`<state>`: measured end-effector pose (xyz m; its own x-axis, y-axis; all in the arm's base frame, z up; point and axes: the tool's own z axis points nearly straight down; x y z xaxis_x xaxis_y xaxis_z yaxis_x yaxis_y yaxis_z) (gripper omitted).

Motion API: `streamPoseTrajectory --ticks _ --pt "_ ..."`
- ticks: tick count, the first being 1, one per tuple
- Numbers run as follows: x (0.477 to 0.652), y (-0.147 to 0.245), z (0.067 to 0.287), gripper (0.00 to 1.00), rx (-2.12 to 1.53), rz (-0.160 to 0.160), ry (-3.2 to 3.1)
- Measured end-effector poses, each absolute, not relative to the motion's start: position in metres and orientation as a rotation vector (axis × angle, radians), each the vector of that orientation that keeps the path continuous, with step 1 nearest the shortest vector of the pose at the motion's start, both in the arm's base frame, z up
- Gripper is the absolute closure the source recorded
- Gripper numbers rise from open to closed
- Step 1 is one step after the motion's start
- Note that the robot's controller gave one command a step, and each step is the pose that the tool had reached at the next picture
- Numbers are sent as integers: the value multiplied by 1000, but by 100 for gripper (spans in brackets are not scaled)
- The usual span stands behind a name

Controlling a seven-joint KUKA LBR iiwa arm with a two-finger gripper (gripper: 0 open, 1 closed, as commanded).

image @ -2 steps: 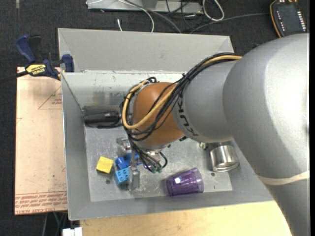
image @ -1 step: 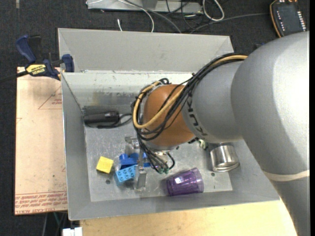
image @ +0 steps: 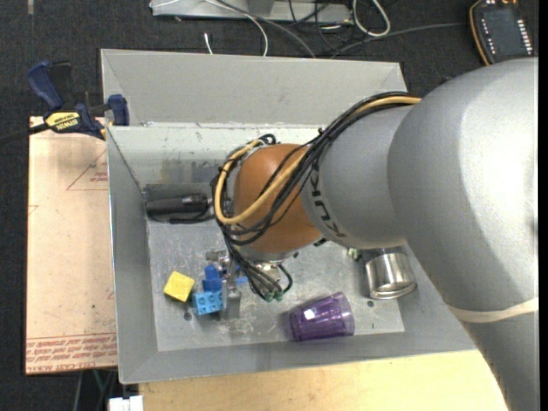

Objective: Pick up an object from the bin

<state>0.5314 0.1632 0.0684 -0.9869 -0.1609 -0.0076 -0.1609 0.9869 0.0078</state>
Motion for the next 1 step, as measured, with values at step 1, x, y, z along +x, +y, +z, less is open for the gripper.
streamPoseTrajectory --ticks 1 --pt "531 163 69 100 -253 13 3124"
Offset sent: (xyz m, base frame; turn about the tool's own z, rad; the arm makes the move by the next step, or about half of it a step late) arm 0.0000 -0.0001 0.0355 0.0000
